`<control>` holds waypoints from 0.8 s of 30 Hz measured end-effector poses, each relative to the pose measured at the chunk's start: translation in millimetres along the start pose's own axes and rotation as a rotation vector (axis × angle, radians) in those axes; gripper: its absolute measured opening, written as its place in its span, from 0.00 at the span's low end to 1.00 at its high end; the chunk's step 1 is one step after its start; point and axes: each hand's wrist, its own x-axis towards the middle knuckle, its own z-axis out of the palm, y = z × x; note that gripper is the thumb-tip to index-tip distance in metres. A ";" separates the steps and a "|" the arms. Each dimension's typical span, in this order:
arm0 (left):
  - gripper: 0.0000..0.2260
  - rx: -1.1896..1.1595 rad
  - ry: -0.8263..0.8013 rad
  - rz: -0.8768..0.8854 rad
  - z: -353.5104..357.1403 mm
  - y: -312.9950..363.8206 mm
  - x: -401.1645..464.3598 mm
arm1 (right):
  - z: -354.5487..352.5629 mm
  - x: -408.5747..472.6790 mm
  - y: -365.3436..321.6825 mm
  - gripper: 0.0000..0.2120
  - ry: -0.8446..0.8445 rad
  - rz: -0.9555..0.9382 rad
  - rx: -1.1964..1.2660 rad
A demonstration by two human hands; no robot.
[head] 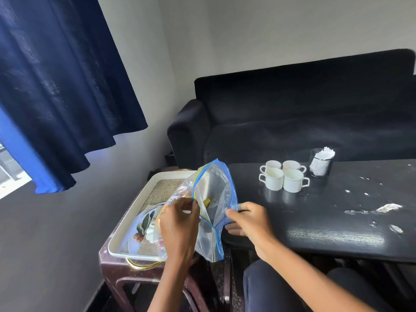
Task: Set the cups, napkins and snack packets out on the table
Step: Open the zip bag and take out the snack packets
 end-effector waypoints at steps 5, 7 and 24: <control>0.06 -0.029 0.026 0.009 0.8 3.7 -3.1 | 16.1 -22.3 2.6 0.10 -0.190 0.095 -0.058; 0.05 -0.014 0.024 -0.001 -0.9 6.3 -4.7 | 18.4 -26.3 4.4 0.06 -0.204 0.082 -0.075; 0.11 0.405 0.084 -0.009 -25.5 -3.2 -12.8 | -28.3 -12.3 11.6 0.03 0.076 0.023 -0.071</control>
